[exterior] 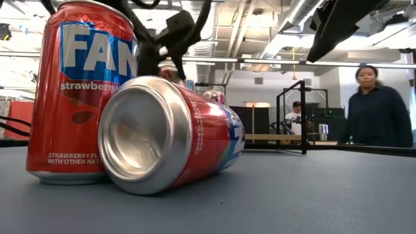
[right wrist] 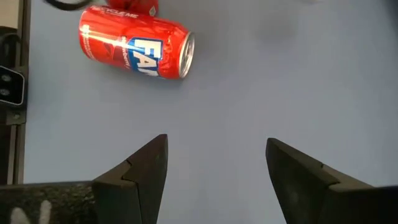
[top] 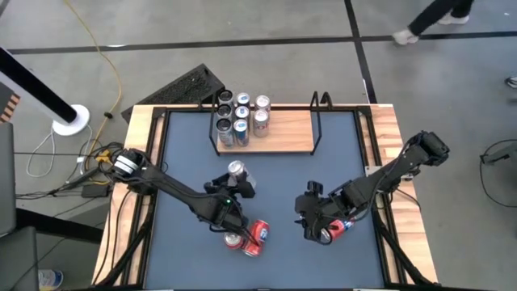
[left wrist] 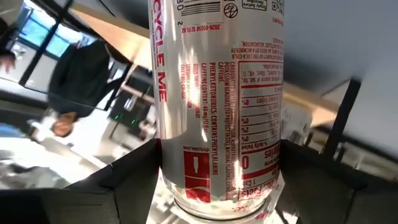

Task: Place canned beverage on shelf
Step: Put the silver soda can aligned with the other silver soda cans on the shelf

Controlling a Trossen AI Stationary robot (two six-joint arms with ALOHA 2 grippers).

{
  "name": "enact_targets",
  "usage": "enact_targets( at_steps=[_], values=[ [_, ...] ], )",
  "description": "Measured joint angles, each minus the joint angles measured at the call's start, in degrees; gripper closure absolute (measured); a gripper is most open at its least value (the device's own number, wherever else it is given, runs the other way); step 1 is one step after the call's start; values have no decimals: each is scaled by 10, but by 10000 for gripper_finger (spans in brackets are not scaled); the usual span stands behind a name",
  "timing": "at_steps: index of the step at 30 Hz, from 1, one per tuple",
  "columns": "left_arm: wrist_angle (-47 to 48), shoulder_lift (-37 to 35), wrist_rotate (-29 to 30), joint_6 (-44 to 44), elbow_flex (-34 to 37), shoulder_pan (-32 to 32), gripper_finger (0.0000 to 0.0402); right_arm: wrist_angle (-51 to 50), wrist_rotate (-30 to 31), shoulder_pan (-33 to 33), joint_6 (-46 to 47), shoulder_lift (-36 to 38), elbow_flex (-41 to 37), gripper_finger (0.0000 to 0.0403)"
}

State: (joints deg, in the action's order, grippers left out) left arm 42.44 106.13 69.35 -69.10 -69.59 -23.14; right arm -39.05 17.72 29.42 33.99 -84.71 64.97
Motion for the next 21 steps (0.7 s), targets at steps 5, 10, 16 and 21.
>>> enact_targets(
  at_steps=[5, 10, 16, 21],
  values=[
    [-33, 0, 52, -81, 55, -1, 111, 1, 0, 2, 0, 0, 0, 148],
    [-37, -1, 42, -88, 90, -16, 111, 1, 0, 2, 1, 0, 0, 148],
    [-37, -1, 35, -99, 101, -26, 111, 5, 1, 2, 5, 0, 0, 148],
    [-53, -1, 27, -108, 101, -26, 105, 5, 1, 2, 5, 0, 0, 148]
  ],
)
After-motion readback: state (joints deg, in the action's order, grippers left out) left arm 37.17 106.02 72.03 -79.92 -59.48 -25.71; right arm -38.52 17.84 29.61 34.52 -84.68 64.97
